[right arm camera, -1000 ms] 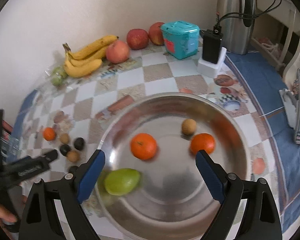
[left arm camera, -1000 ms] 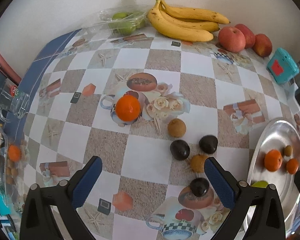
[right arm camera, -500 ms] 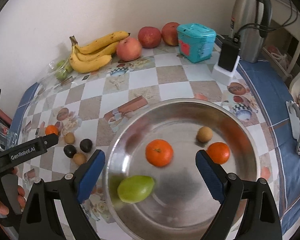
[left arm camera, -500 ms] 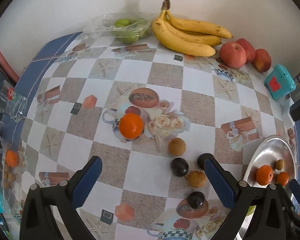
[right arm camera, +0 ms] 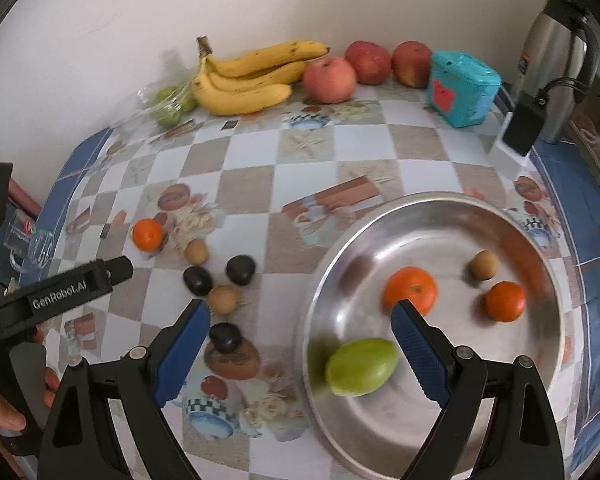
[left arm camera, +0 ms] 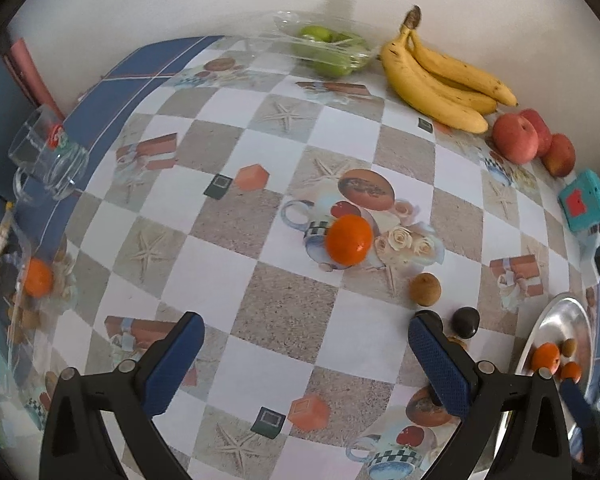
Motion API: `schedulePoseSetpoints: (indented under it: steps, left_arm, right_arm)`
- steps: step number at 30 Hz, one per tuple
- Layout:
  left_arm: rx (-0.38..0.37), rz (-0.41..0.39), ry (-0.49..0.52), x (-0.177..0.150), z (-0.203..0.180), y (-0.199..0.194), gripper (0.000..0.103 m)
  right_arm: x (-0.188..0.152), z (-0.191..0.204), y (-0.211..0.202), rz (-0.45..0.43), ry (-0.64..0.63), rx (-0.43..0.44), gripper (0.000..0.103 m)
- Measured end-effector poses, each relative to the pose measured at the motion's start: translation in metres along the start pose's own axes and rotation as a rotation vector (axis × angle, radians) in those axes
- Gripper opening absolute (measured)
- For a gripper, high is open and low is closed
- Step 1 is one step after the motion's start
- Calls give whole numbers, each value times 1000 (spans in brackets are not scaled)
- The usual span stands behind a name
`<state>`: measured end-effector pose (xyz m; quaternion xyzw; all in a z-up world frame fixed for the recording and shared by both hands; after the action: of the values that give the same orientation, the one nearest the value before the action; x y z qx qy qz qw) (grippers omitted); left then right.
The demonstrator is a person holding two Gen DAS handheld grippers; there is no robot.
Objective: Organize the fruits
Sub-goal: 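Move both open grippers back from the bowl toward the fruit row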
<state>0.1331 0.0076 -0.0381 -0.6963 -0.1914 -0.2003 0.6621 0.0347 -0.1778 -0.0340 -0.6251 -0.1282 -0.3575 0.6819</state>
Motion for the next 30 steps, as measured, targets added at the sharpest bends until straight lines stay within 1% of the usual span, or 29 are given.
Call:
schedulePoseSetpoints:
  steps: [2, 6, 13, 19, 27, 30]
  left_arm:
    - [-2, 0, 1, 0, 2, -1, 103]
    - [-8, 19, 19, -1, 2, 2, 103]
    - [-12, 36, 10, -2, 9, 8, 103]
    - [-2, 88, 3, -10, 16, 25, 103]
    - [6, 129, -11, -18, 22, 39, 103]
    - [9, 144, -8, -20, 20, 46, 103]
  right_arm:
    - [-2, 6, 3, 5, 5, 32, 92]
    - [-4, 17, 7, 16, -12, 43, 92]
    - [-9, 36, 15, 34, -48, 76, 92]
    - [-21, 51, 31, 79, -90, 94, 92]
    - [-33, 57, 49, 129, -120, 84, 92]
    - [-35, 56, 53, 136, -118, 80, 90]
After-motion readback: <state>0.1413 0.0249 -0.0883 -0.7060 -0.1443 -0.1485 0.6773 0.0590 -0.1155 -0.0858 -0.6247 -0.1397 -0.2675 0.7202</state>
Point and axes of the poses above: each gripper's, at about its wrist camera, not at the fingertips, and y roughly the way its jaws point, z to its left, x to its top, the point moved 1 cm from there along y, roughly the way its jaws point, and after that the axes turned 13 degrees about -z, right-handed, at the moved point
